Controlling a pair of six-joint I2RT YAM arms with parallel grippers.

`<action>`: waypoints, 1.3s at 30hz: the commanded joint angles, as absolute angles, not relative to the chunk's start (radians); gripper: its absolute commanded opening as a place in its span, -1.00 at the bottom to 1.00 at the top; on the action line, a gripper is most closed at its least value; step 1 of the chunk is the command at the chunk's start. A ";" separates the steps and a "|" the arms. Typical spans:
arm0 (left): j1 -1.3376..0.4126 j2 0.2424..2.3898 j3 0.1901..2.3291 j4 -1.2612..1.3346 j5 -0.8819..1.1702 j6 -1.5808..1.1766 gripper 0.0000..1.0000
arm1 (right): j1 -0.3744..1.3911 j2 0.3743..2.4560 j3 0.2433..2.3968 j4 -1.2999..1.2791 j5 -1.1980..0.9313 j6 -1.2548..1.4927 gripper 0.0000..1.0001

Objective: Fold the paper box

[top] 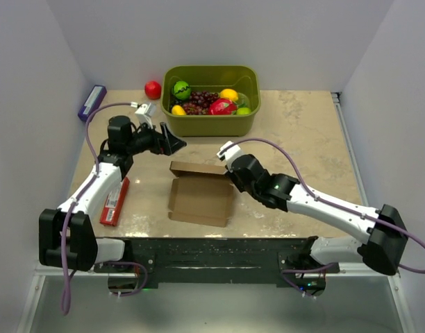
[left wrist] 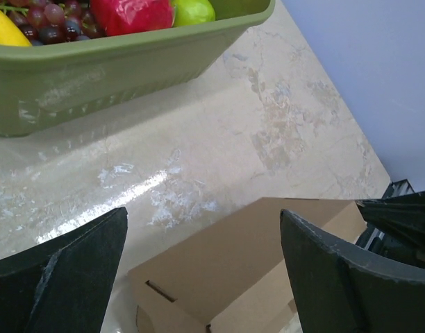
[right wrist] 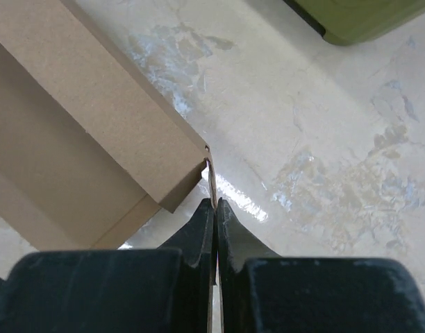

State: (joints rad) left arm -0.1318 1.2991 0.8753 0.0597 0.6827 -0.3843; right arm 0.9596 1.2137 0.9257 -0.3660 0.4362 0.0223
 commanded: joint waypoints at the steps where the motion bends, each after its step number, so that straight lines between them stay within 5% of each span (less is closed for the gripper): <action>1: -0.103 1.284 0.862 0.137 0.744 -0.413 0.88 | 0.893 1.293 0.971 -0.259 0.376 -0.106 -1.00; 8: -0.094 1.307 0.847 0.103 0.721 -0.391 0.88 | 0.789 1.359 0.977 -0.193 0.287 -0.130 -0.99; 17: -0.091 1.319 0.844 0.077 0.690 -0.373 0.88 | 0.770 1.312 0.983 -0.193 0.321 -0.104 0.27; 20: -0.092 1.319 0.841 0.068 0.681 -0.365 0.88 | 0.769 1.286 0.986 -0.204 0.347 -0.084 0.39; 39: -0.092 1.396 0.824 0.074 0.652 -0.360 0.58 | 0.756 1.161 0.996 -0.267 0.224 0.686 0.31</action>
State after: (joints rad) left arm -0.0990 1.3895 0.8253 0.0559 0.6640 -0.3740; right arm 0.7570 1.1633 0.9829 -0.2985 0.2710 0.4843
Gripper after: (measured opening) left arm 0.802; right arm 0.657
